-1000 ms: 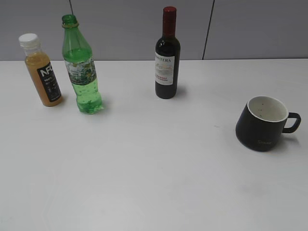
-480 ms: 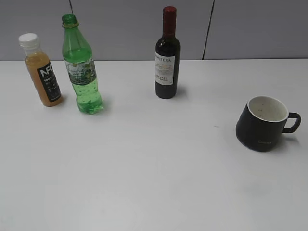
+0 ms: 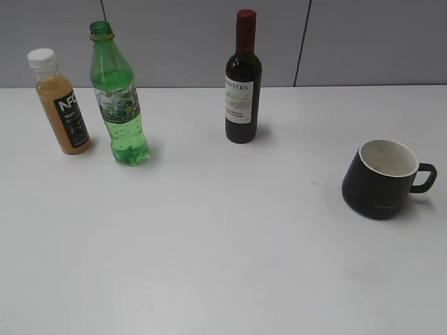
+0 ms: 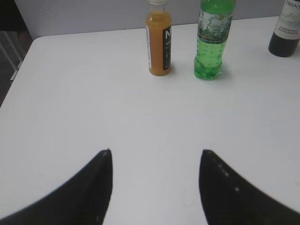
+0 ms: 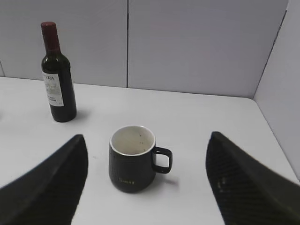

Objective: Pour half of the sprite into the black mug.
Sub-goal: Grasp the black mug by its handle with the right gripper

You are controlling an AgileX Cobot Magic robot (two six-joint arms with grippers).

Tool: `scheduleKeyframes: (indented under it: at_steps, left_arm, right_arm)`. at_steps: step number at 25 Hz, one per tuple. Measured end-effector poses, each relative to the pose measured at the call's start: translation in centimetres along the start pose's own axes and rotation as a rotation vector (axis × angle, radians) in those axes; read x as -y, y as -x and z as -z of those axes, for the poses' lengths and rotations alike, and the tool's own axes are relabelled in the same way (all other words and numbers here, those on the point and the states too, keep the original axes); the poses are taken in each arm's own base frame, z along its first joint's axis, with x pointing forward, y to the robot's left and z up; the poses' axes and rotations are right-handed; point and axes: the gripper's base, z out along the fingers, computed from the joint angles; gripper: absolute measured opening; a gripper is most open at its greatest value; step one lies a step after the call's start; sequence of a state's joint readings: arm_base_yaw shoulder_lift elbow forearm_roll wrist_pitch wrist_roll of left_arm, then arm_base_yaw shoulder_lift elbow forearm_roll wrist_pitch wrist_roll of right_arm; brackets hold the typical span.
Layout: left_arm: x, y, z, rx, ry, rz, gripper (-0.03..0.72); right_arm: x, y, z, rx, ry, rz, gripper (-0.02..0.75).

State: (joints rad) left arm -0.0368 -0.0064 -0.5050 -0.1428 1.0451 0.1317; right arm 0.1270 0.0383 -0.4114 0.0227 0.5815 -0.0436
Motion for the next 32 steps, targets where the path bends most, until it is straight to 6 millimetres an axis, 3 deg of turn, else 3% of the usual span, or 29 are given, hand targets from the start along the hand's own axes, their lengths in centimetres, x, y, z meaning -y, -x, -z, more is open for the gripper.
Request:
scheduleKeyframes:
  at_steps: [16,32]
  left_arm:
    - [0.0,0.0,0.0,0.0,0.0,0.0,0.447]
    - [0.0,0.0,0.0,0.0,0.0,0.0,0.447]
  right_arm:
    - [0.1,-1.0,-5.2,0.045,-0.01,0.001,0.593]
    - [0.2,-4.7,-11.1,-0.014,-0.018,-0.003,0.592]
